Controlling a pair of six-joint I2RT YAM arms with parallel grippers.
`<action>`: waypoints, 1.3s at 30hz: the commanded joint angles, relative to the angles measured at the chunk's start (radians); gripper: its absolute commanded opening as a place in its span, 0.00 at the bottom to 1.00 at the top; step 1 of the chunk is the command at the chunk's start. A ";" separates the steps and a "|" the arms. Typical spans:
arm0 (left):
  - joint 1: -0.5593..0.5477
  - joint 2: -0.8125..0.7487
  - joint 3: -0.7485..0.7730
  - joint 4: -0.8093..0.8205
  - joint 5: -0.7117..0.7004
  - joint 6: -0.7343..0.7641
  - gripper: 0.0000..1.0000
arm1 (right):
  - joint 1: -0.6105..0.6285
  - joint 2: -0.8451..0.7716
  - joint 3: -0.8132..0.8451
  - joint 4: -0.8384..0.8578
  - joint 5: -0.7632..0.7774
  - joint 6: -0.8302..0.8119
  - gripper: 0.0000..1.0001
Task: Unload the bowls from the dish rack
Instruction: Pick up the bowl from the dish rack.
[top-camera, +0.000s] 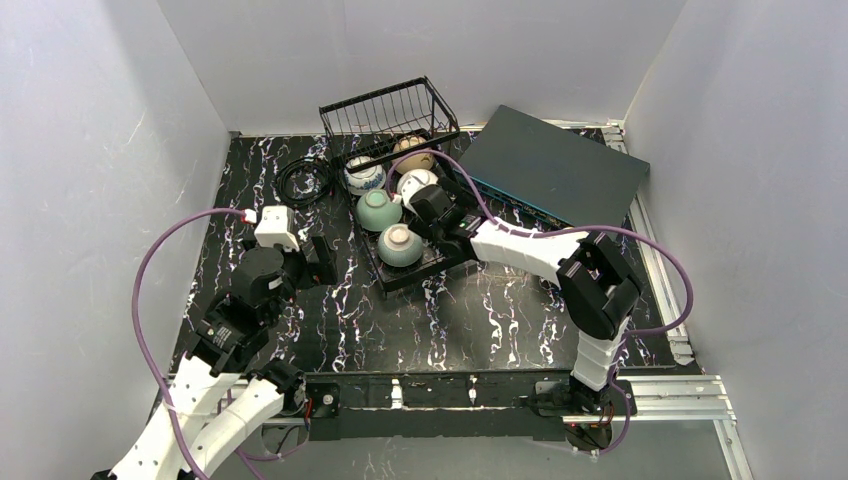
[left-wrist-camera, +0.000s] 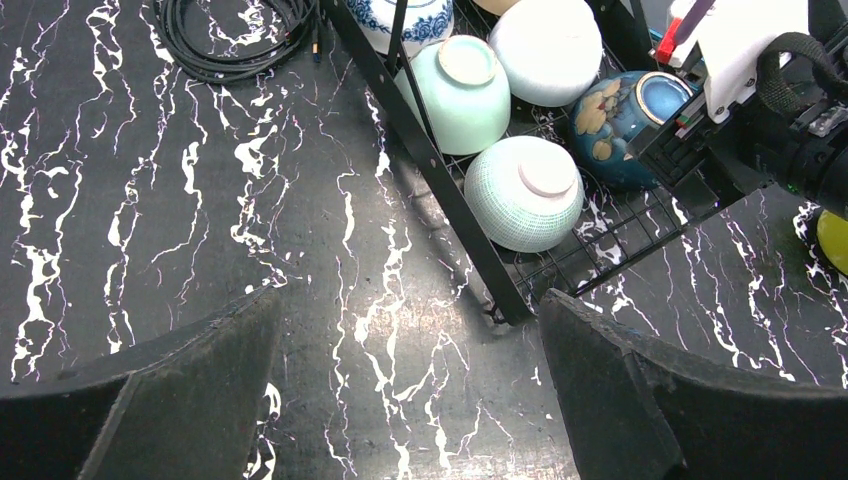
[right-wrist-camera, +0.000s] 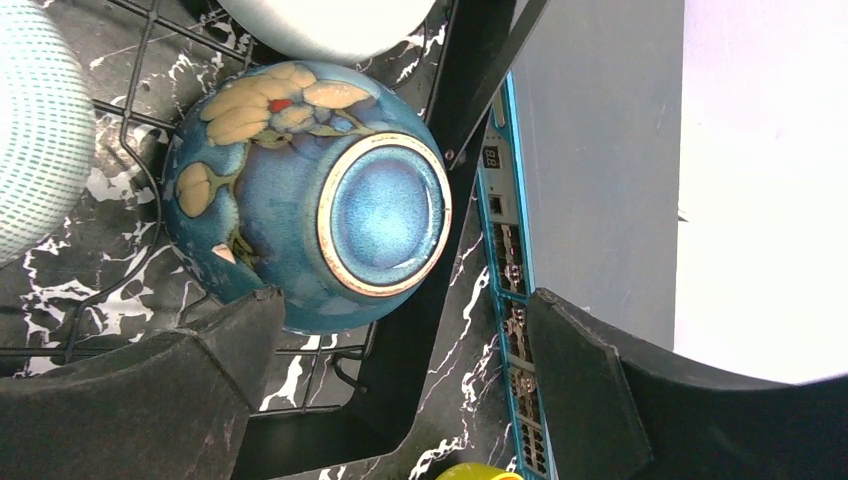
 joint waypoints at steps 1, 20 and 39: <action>0.005 -0.013 -0.010 -0.001 -0.010 0.008 0.98 | 0.025 -0.045 0.041 0.002 -0.018 -0.019 0.99; 0.004 -0.028 -0.008 -0.004 -0.017 0.012 0.98 | 0.047 0.121 0.101 -0.077 -0.018 -0.176 0.99; 0.005 -0.030 -0.008 -0.003 -0.017 0.012 0.98 | 0.064 0.242 0.033 0.017 0.162 -0.244 0.99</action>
